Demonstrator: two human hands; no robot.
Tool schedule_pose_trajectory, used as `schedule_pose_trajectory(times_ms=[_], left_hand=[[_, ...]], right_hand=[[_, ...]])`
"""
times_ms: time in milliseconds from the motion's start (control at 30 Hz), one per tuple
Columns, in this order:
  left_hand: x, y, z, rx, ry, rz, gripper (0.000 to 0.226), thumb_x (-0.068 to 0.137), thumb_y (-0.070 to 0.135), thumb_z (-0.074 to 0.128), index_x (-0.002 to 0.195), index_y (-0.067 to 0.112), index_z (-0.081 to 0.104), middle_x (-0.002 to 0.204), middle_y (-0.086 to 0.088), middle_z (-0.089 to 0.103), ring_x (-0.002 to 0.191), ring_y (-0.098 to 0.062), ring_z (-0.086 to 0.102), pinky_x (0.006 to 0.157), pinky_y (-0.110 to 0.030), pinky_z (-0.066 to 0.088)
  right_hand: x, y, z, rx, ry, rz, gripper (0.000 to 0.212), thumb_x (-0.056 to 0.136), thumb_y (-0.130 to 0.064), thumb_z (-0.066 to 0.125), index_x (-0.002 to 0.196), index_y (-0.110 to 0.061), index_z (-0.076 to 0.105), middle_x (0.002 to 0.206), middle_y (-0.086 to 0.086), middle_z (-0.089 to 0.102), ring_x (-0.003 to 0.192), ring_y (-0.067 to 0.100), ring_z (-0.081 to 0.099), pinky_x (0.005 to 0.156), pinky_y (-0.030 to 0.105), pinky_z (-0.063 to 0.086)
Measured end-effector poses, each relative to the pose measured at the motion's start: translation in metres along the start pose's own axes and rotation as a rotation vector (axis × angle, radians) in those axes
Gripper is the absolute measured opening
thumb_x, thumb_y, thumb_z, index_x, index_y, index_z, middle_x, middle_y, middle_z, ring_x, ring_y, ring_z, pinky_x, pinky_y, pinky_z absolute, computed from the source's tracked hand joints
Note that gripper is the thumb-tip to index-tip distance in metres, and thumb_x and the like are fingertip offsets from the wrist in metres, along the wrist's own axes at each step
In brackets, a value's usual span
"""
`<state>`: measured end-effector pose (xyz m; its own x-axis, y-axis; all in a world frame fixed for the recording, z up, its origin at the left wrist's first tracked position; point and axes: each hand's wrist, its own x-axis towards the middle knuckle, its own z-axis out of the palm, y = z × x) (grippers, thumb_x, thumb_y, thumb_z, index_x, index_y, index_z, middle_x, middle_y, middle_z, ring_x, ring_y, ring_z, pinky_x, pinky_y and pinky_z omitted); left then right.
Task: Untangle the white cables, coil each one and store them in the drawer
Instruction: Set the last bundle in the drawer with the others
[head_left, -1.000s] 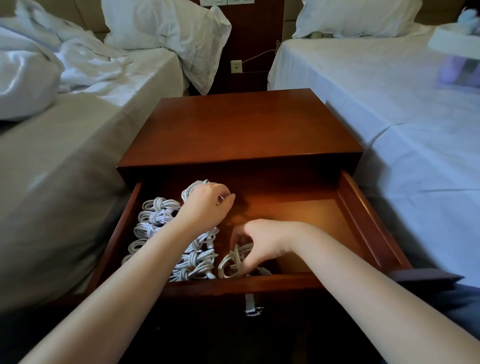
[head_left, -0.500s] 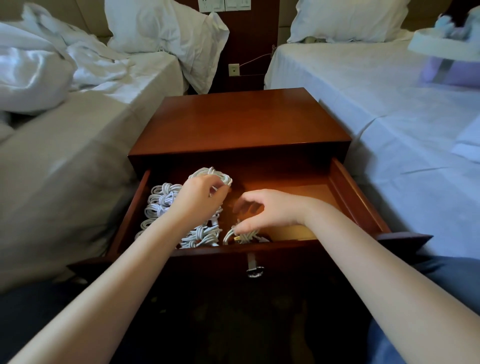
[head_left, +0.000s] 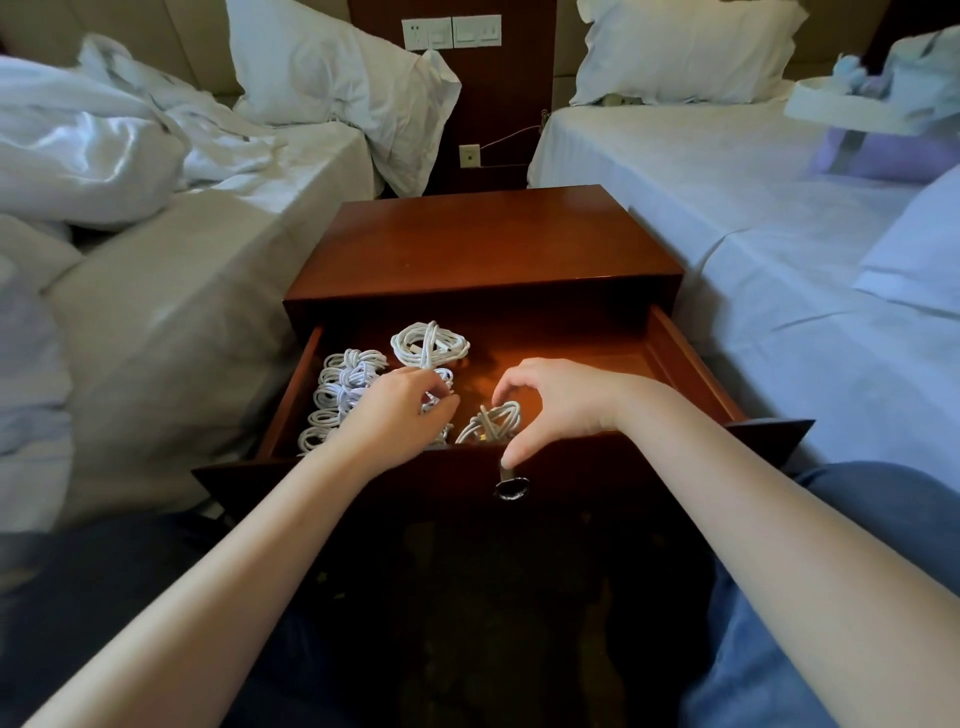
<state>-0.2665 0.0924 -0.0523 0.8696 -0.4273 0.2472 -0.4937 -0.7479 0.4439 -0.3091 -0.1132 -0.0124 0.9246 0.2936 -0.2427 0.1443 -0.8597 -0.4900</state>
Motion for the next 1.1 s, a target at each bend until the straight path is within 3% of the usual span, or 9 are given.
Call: schedule_pose_trajectory(times_ms=[100,367,533,700,833,933,1100], left_hand=[[-0.001,-0.001,0.000,0.005,0.024,0.017,0.016,0.092,0.028,0.056,0.095,0.017,0.067,0.099,-0.001,0.063,0.090,-0.016,0.058,0.080,-0.031,0.046],[0.028,-0.009,0.002,0.066,0.071,0.030,0.021,0.093,0.026,0.053,0.098,0.011,0.067,0.099,-0.002,0.061,0.088,-0.016,0.055,0.072,-0.027,0.039],[0.064,-0.022,0.007,0.134,0.127,0.061,0.029,0.094,0.023,0.054,0.115,0.005,0.063,0.119,-0.009,0.059,0.115,-0.027,0.048,0.093,-0.033,0.037],[0.098,-0.035,0.009,0.163,0.209,0.049,0.044,0.093,0.032,0.056,0.129,0.006,0.053,0.141,-0.008,0.046,0.135,-0.025,0.034,0.105,-0.043,0.032],[0.113,-0.048,0.008,0.208,0.080,0.071,0.074,0.089,0.058,0.052,0.145,0.012,0.034,0.158,-0.001,0.022,0.147,-0.017,0.009,0.118,-0.048,0.013],[0.128,-0.057,0.007,0.320,-0.023,-0.006,0.087,0.087,0.065,0.047,0.151,0.014,0.018,0.161,0.001,0.005,0.148,-0.015,-0.005,0.119,-0.048,0.003],[0.159,-0.063,0.010,0.369,-0.038,-0.089,0.085,0.089,0.064,0.043,0.151,0.011,0.017,0.160,-0.004,0.011,0.148,-0.019,0.001,0.118,-0.048,-0.001]], right_hand=[[0.003,-0.001,-0.002,-0.033,0.057,0.020,0.065,0.066,-0.049,0.083,0.120,-0.031,0.053,0.125,-0.010,0.046,0.114,0.011,0.044,0.092,0.031,0.042],[0.022,0.001,-0.011,-0.108,0.197,0.115,0.077,0.064,-0.054,0.082,0.127,-0.026,0.049,0.133,-0.004,0.048,0.121,0.019,0.046,0.098,0.043,0.045],[0.049,0.011,-0.019,-0.203,0.351,0.165,0.094,0.062,-0.062,0.079,0.139,-0.028,0.039,0.143,-0.003,0.040,0.133,0.022,0.036,0.105,0.045,0.034],[0.082,0.032,-0.030,-0.219,0.473,0.166,0.104,0.062,-0.069,0.075,0.146,-0.026,0.031,0.152,-0.002,0.030,0.142,0.022,0.026,0.114,0.051,0.026],[0.104,0.056,-0.035,-0.190,0.552,0.180,0.099,0.069,-0.068,0.071,0.148,-0.024,0.030,0.154,-0.002,0.029,0.144,0.019,0.024,0.117,0.052,0.022],[0.123,0.067,-0.041,-0.185,0.584,0.194,0.095,0.072,-0.066,0.069,0.147,-0.024,0.030,0.154,-0.002,0.029,0.144,0.019,0.025,0.118,0.051,0.019],[0.149,0.078,-0.050,-0.212,0.602,0.226,0.094,0.075,-0.069,0.063,0.149,-0.023,0.027,0.157,-0.001,0.027,0.146,0.018,0.019,0.120,0.049,0.010]])
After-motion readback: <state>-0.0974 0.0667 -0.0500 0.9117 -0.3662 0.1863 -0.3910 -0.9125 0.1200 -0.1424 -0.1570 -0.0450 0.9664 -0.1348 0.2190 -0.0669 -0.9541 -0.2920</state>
